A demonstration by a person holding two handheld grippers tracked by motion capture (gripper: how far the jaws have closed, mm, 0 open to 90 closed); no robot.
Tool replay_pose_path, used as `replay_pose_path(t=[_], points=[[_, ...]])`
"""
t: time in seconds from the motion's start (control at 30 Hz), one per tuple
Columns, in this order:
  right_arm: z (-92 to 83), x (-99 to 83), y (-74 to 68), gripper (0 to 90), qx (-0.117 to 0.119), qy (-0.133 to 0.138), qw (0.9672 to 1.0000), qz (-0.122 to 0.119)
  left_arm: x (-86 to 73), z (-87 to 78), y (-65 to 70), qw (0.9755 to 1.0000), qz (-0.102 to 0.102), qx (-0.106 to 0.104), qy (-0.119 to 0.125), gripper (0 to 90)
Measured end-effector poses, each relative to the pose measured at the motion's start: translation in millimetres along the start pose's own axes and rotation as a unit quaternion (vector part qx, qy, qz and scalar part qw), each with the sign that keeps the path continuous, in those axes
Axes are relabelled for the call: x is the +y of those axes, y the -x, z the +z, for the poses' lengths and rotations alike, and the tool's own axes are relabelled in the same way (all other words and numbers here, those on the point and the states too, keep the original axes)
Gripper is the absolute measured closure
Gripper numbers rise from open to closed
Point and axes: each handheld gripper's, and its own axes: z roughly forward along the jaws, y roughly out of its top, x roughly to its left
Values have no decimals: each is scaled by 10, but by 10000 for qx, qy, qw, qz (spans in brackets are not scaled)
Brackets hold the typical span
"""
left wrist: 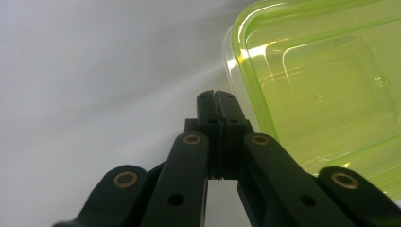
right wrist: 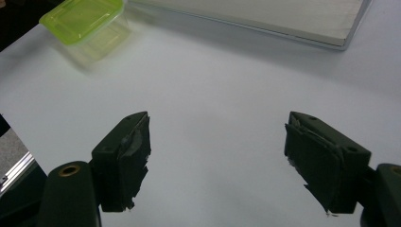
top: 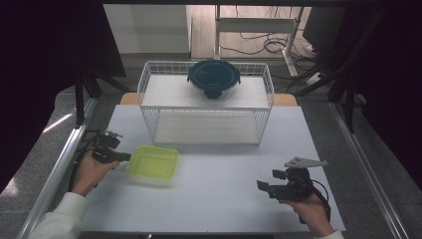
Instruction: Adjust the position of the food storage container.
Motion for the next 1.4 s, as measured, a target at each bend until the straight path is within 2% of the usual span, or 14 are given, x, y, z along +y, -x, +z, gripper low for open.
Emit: replay_pose_path(t=[0.33,0.63,0.67,0.9,1.0,1.1,1.27,1.4], points=[[-4,2,1,233,35,2,10000,-7,83,89,158,9996,90,-263,35,900],[-3,2,-2,233,41,-1,10000,-11,59,106,330,9982,195,-555,68,900],[0,1,-3,233,43,-9,10000,-18,56,113,355,9982,154,-571,95,900],[13,2,-10,233,47,-35,10000,-25,54,147,497,9968,210,-771,53,900],[17,-1,-13,233,53,-54,10000,-46,49,165,551,9951,196,-973,26,900],[18,0,-15,233,48,-55,10000,-51,41,183,608,9944,238,-1026,15,900],[22,-1,-11,233,40,-55,10000,-41,29,220,717,9910,221,-1318,-13,900],[24,-1,-13,233,42,-58,10000,-45,24,238,772,9898,253,-1399,-21,900]])
